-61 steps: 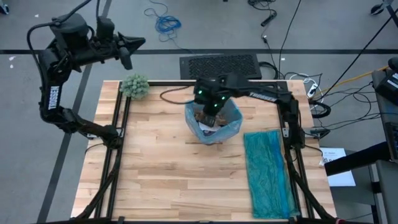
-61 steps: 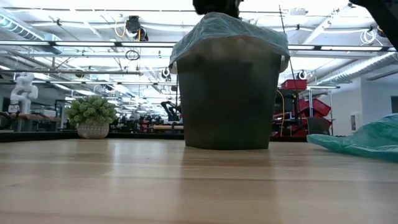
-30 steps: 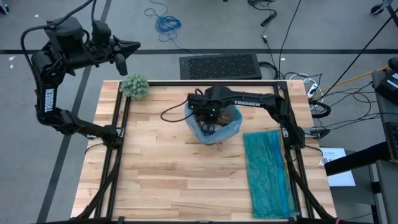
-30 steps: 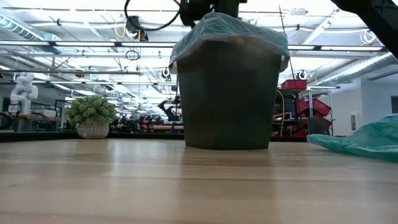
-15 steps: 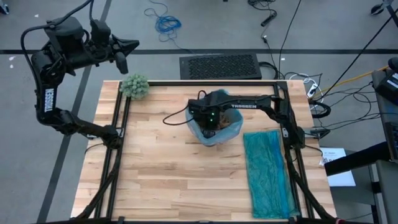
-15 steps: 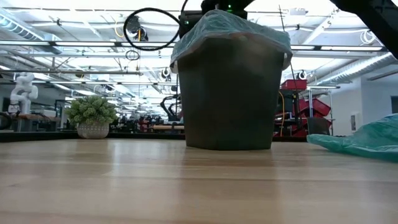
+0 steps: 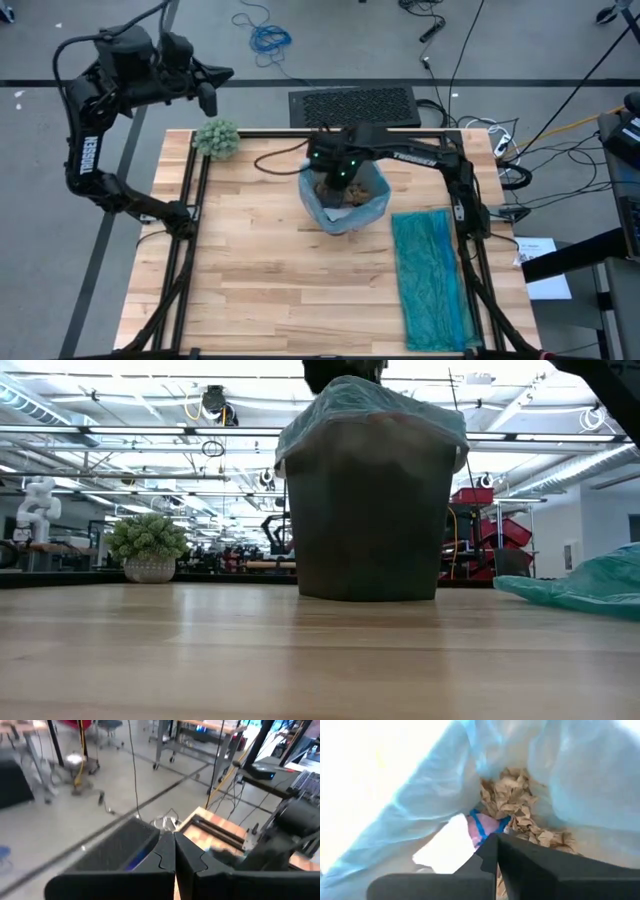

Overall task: Place trash/remove bag and relplace
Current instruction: Close the blue trash bag

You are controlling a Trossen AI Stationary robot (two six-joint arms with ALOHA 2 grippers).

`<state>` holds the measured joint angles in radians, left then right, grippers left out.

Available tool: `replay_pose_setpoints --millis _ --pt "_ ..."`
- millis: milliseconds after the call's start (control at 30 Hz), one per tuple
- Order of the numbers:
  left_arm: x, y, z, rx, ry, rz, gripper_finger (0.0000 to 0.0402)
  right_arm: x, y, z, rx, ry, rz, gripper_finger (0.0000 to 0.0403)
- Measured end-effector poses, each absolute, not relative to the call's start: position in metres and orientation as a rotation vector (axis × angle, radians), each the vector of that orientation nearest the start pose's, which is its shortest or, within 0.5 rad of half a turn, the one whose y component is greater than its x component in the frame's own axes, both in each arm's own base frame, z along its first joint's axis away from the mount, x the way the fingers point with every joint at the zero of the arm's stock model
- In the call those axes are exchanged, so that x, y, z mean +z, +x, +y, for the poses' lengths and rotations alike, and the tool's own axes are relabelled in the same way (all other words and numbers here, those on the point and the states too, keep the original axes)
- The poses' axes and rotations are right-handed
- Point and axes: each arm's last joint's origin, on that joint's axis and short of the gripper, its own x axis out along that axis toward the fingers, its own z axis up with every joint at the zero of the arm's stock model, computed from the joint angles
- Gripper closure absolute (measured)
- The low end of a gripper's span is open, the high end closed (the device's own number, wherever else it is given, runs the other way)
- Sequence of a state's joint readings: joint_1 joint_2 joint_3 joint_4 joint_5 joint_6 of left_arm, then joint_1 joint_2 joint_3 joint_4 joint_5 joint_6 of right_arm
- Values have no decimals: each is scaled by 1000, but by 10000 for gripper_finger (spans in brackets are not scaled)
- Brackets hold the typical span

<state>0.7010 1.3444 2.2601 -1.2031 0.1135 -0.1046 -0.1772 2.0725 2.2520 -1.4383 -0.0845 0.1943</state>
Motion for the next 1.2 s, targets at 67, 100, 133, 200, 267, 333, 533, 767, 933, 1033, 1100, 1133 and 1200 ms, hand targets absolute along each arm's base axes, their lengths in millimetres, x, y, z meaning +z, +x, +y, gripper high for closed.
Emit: replay_pose_setpoints --millis 67,100,133,200,267,333,533,767,933,1033,1100,1133,1200 --pt "559 124 100 602 -262 280 402 358 399 -69 -217 355 1207 403" --pt "555 125 101 607 -289 309 402 364 396 -69 -223 364 1198 403" --pt "551 125 102 614 -318 345 402 370 394 -68 -226 370 1187 403" --pt "542 124 103 634 -397 422 402 379 388 -67 -230 385 1153 403" --pt "533 122 103 649 -473 507 402 388 380 -65 -231 405 1139 403" --pt "526 122 103 646 -547 556 402 400 370 -64 -230 414 1105 403" --pt "515 126 103 588 -687 559 402 439 334 -67 -237 419 983 403" --pt "479 147 116 456 -818 485 402 470 295 -78 -267 406 872 403" --pt "424 174 123 340 -987 424 402 485 269 -83 -286 392 824 403" --pt "385 176 121 346 -1112 398 402 492 255 -84 -295 389 807 403" --pt "367 173 118 316 -1187 329 401 495 249 -85 -303 388 793 403" --pt "356 172 117 298 -1231 296 401 497 246 -85 -305 388 787 403" --pt "336 171 116 260 -1320 227 401 499 242 -86 -293 393 776 403"
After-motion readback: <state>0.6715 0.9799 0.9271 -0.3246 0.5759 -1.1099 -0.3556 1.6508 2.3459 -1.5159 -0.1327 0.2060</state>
